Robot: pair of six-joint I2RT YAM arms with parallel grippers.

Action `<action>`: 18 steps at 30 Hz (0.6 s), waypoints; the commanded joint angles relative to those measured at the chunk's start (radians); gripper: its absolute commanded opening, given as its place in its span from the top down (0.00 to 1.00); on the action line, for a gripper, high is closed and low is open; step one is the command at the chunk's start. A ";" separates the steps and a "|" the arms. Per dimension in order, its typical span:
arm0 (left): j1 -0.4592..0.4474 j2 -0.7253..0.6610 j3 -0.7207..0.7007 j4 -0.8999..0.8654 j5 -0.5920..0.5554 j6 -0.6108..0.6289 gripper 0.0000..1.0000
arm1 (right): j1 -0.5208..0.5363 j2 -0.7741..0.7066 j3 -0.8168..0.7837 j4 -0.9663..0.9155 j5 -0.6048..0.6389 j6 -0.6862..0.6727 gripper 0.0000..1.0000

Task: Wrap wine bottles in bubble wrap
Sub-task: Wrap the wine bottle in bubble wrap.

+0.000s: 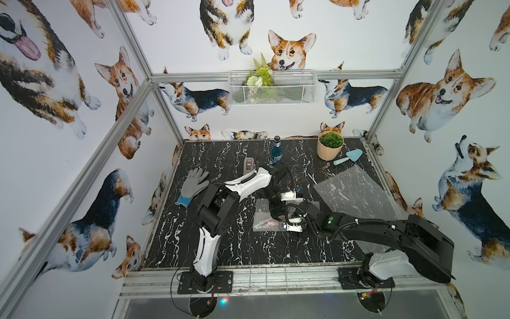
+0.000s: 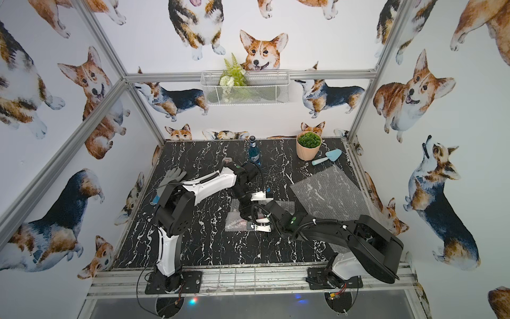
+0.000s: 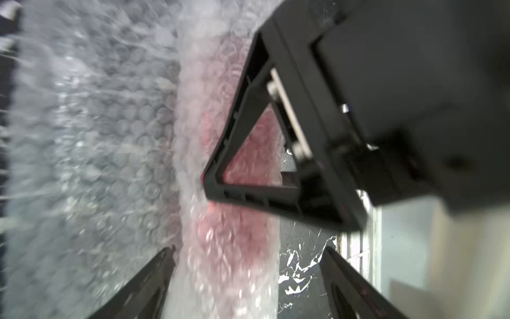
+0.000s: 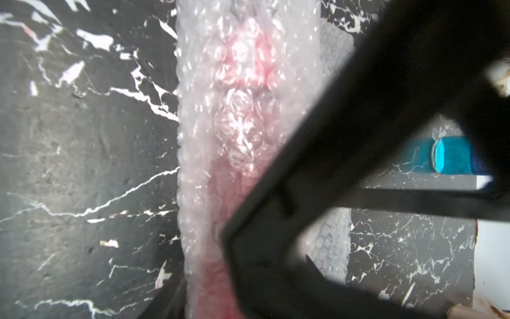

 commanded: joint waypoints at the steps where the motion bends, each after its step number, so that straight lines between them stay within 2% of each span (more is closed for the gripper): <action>1: 0.030 -0.055 -0.005 0.017 -0.036 -0.023 0.14 | -0.038 -0.011 0.001 -0.136 -0.022 0.077 0.46; 4: 0.062 -0.110 -0.040 0.080 -0.085 -0.062 0.12 | -0.083 -0.032 0.012 -0.156 -0.091 0.117 0.46; 8: 0.095 -0.156 -0.054 0.110 -0.087 -0.080 0.12 | -0.166 -0.027 0.033 -0.198 -0.242 0.156 0.46; 18: 0.124 -0.194 -0.085 0.147 -0.093 -0.094 0.12 | -0.372 0.100 0.186 -0.391 -0.586 0.166 0.46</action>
